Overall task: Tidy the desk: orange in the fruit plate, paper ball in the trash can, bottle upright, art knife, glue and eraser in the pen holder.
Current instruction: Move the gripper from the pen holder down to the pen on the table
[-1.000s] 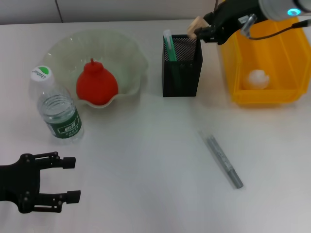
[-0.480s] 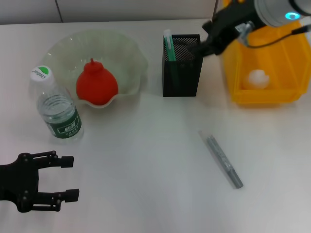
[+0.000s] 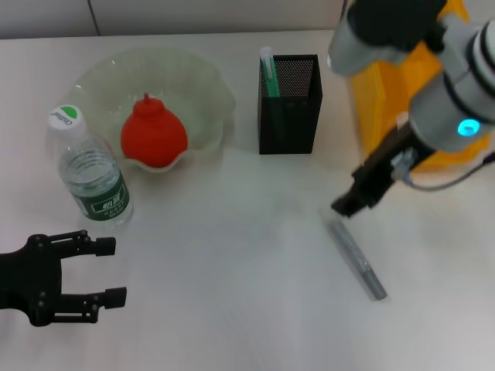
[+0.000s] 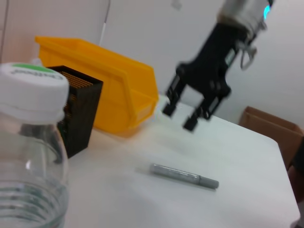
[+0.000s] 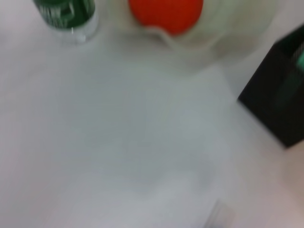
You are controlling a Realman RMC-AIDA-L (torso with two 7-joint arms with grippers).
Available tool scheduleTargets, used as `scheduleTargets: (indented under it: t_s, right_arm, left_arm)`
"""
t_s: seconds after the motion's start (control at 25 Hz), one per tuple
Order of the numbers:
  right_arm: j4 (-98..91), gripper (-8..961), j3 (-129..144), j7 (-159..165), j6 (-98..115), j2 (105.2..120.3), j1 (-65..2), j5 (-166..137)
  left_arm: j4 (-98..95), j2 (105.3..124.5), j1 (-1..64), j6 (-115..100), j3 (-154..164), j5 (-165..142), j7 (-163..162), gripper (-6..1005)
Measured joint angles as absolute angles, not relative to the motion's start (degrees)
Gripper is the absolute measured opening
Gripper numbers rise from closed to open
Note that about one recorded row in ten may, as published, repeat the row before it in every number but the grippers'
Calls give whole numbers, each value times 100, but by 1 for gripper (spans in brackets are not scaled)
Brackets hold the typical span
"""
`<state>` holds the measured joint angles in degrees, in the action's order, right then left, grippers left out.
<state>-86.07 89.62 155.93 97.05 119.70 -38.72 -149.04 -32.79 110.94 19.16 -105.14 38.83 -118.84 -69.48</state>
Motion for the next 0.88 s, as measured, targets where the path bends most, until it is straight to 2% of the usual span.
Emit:
scheduleTargets:
  t_s: [0.72,0.88]
  right_arm:
    - [-7106,450,9882,15713,8388,11980,-3814,-14830]
    - [-7001,387,9898,15711,8303,11980,-3809,-14827]
  left_arm:
    - [-3278,11110,1876,-10555,3848,-11909,-6953,846]
    - [-3278,11118,1881,-10556,3848,-11909,-6958,846]
